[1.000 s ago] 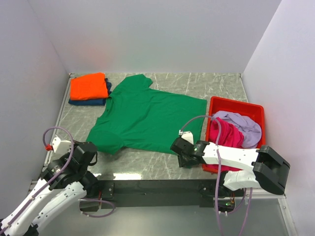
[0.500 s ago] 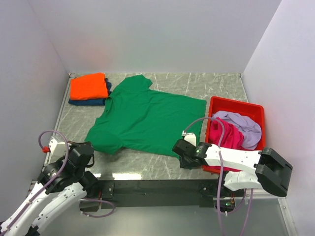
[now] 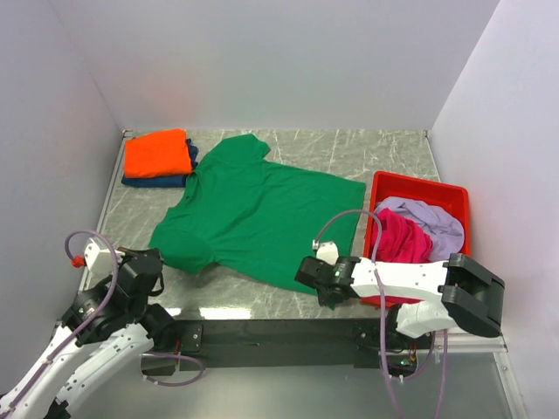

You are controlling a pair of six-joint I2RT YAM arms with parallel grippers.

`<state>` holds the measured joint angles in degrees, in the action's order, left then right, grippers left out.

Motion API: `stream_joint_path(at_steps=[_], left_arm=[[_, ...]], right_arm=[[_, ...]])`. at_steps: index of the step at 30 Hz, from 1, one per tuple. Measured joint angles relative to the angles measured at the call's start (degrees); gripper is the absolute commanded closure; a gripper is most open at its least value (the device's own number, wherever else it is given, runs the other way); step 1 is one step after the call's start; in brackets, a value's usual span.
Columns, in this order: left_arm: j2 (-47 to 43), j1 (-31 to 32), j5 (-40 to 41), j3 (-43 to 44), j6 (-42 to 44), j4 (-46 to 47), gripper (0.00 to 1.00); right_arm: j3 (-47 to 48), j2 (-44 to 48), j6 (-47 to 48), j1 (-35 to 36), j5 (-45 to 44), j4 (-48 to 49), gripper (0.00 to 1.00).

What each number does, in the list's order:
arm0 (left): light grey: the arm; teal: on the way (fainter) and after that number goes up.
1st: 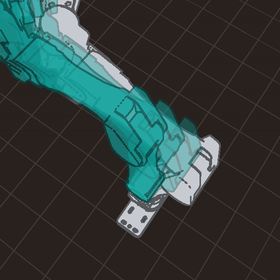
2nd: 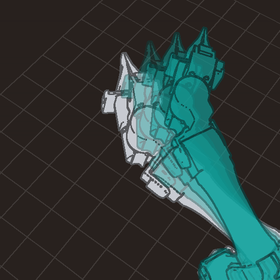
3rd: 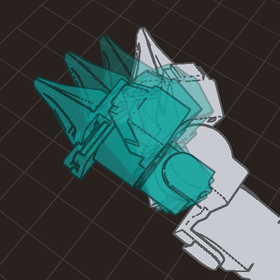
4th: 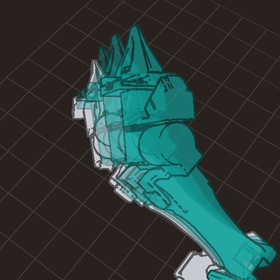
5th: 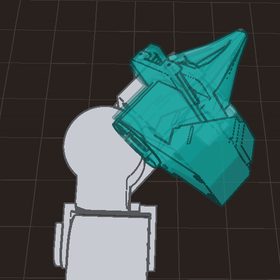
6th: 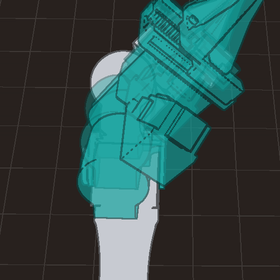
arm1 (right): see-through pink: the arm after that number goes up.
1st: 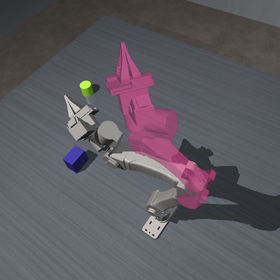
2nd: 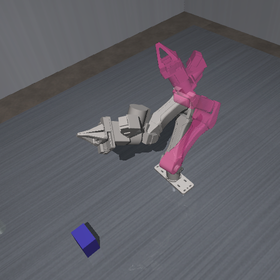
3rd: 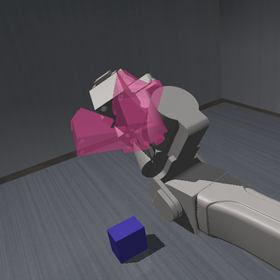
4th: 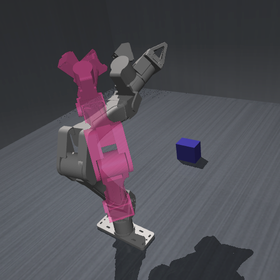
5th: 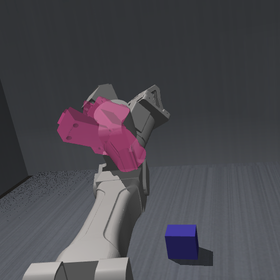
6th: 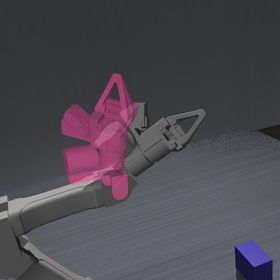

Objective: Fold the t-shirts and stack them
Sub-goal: Fold the tshirt

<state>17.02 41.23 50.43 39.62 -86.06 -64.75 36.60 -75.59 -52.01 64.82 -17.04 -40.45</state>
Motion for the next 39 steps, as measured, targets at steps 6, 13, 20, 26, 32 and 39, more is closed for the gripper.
stream_joint_path(at_steps=[6, 13, 20, 26, 32, 39], left_arm=[[0.09, 0.0, -0.02, 2.38, 1.38, 0.2, 1.0], [-0.39, 0.02, -0.7, 2.86, 1.66, 0.17, 0.99], [0.13, 0.04, -1.07, 3.13, 8.96, 4.35, 0.99], [10.54, 0.04, -1.7, 3.19, 18.03, 14.34, 0.99], [24.63, -0.57, -3.8, 1.49, 26.77, 26.82, 0.99], [34.8, -4.7, -7.32, 1.36, 34.45, 36.5, 0.99]], right_arm=[[0.5, 0.13, -1.46, 5.29, 3.04, -6.75, 1.0], [0.63, 3.48, -2.21, 9.81, 7.76, -11.45, 1.0], [4.96, 5.14, -1.29, 9.68, 7.72, -13.35, 1.0], [8.46, 3.91, 3.13, 3.15, 5.16, -12.09, 1.0], [8.39, 3.82, 9.44, -5.95, 3.37, -9.97, 1.0], [8.33, 2.21, 15.26, -12.81, 2.89, -6.67, 1.0]])
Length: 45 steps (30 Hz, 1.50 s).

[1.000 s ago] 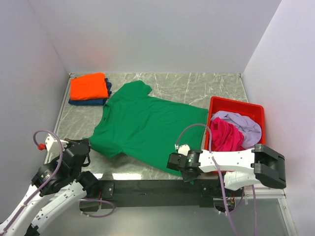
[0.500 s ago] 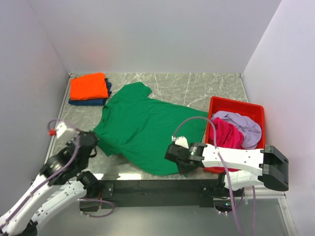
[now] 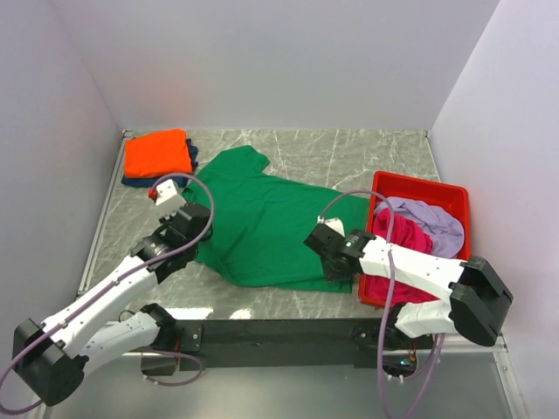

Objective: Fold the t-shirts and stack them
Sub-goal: Fold the tshirt

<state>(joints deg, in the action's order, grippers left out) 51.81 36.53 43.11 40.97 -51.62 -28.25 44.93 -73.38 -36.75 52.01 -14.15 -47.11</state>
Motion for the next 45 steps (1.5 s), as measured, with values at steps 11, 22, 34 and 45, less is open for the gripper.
stream_joint_path(at_steps=[11, 22, 34, 45], left_arm=[[3.98, -10.14, -5.66, 0.15, 7.54, 11.3, 0.99], [12.55, -14.71, -11.26, 2.56, 11.89, 18.47, 0.99], [21.0, -18.69, -17.7, 10.05, 15.56, 22.84, 0.99], [29.86, -19.87, -18.93, 12.81, 16.72, 22.67, 0.99]], right_arm=[[-0.09, -1.92, 4.92, -6.16, -0.44, 1.92, 1.0], [0.61, -4.31, 7.3, -10.03, -0.37, 3.34, 1.0], [4.17, -5.79, 9.44, -13.14, -0.76, 3.28, 1.0], [5.88, -10.82, 10.82, -15.58, -1.4, 3.5, 1.0]])
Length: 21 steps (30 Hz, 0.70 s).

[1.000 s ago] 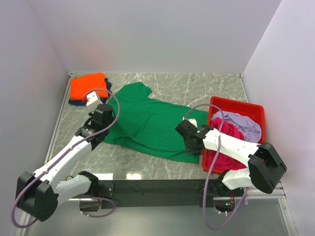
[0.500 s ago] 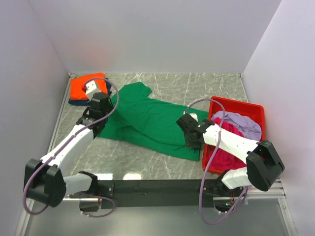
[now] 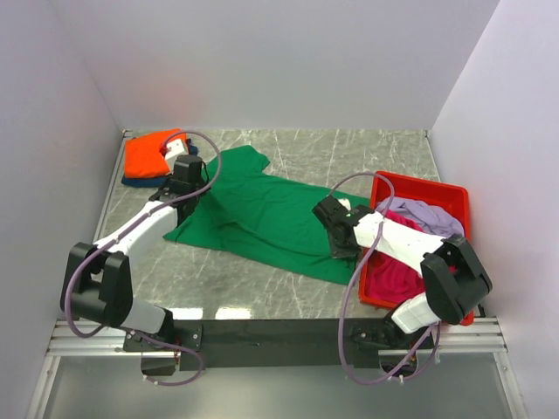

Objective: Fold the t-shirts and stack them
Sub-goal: Fold the tshirt

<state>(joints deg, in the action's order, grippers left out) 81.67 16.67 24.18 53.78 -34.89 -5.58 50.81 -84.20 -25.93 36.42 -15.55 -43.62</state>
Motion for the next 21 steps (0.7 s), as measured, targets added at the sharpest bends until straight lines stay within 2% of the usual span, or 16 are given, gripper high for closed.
stream_joint_path(at_steps=[8, 10, 11, 12, 15, 18, 21], left_arm=[[2.91, -0.35, 0.04, 2.51, 0.42, -0.04, 0.99], [3.87, -0.39, 0.04, 3.23, 0.83, -0.11, 0.82], [4.37, -0.42, 0.02, 3.63, 1.01, -0.2, 0.69], [4.76, -0.42, 0.0, 3.96, 1.11, -0.28, 0.44], [5.09, -0.48, -0.35, 4.66, 1.51, -0.5, 0.11], [4.26, -0.52, -0.35, 4.85, 1.31, -0.72, 0.01], [0.94, -0.52, -0.44, 4.7, 1.18, -1.22, 0.0]], right_arm=[[2.6, -1.25, 0.44, -2.23, -2.14, 0.09, 1.0], [3.02, -2.27, 0.5, -2.6, -2.62, 0.15, 0.87], [3.28, -2.91, 0.52, -2.75, -2.91, 0.11, 0.77], [3.52, -3.5, 0.59, -2.84, -3.21, 0.09, 0.61], [3.85, -4.26, 0.83, -2.95, -4.55, -0.13, 0.48], [4.74, -3.65, 0.61, -2.95, -6.14, -0.85, 0.43], [5.66, -1.18, 0.46, -2.86, -6.88, -0.94, 0.43]])
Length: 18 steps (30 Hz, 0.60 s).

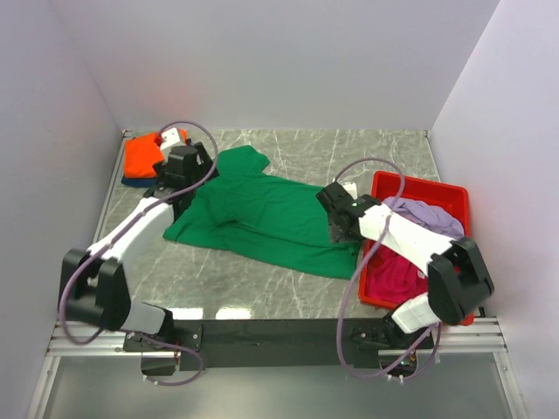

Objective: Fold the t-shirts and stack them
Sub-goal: Fold the tshirt

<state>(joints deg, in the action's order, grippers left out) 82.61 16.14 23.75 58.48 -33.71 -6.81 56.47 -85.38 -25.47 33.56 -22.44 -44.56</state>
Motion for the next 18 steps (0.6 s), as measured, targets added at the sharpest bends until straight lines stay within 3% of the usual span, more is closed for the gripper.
stream_joint_path(at_steps=[7, 13, 18], left_arm=[[-13.27, -0.11, -5.33, -8.81, -3.52, 4.31, 0.01], [-14.56, -0.09, -8.74, -19.8, -6.75, 2.84, 0.01], [-17.25, -0.11, -5.14, -22.25, -8.24, -3.04, 0.01]], right_arm=[[-0.33, 8.66, 1.14, 1.05, 8.66, 5.77, 0.46], [-3.67, 7.5, 1.36, 1.18, 15.87, 10.29, 0.46], [-5.49, 4.98, 1.33, 1.18, 16.98, 10.86, 0.46]])
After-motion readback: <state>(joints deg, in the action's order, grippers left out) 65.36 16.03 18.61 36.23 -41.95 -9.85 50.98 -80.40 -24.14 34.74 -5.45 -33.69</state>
